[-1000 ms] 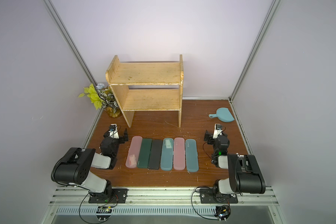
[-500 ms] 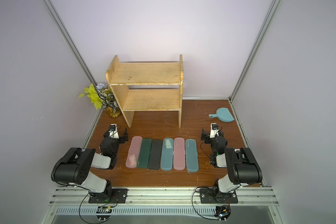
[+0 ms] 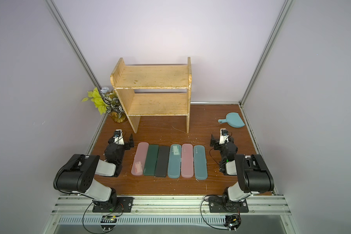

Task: Remove the pencil cases from the shelf
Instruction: Reset both arms

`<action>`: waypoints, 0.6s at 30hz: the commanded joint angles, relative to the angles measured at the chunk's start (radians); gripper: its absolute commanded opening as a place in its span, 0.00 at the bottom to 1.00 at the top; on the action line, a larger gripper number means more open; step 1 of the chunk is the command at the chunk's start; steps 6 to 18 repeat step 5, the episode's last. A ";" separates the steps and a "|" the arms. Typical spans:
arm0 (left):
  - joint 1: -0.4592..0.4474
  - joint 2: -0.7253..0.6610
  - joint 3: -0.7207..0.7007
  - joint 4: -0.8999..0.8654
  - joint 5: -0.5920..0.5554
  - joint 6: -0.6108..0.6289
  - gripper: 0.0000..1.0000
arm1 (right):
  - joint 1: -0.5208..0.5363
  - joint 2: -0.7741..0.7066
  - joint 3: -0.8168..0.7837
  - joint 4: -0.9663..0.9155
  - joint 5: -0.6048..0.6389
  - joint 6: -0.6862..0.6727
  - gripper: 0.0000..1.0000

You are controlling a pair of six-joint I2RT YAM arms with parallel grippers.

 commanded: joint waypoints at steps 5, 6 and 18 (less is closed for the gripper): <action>0.022 -0.003 0.003 0.012 0.024 -0.004 1.00 | 0.006 -0.006 -0.004 0.060 0.016 -0.009 1.00; 0.022 -0.003 0.003 0.012 0.024 -0.004 1.00 | 0.006 -0.006 -0.004 0.060 0.016 -0.009 1.00; 0.022 -0.003 0.003 0.012 0.024 -0.004 1.00 | 0.006 -0.006 -0.004 0.060 0.016 -0.009 1.00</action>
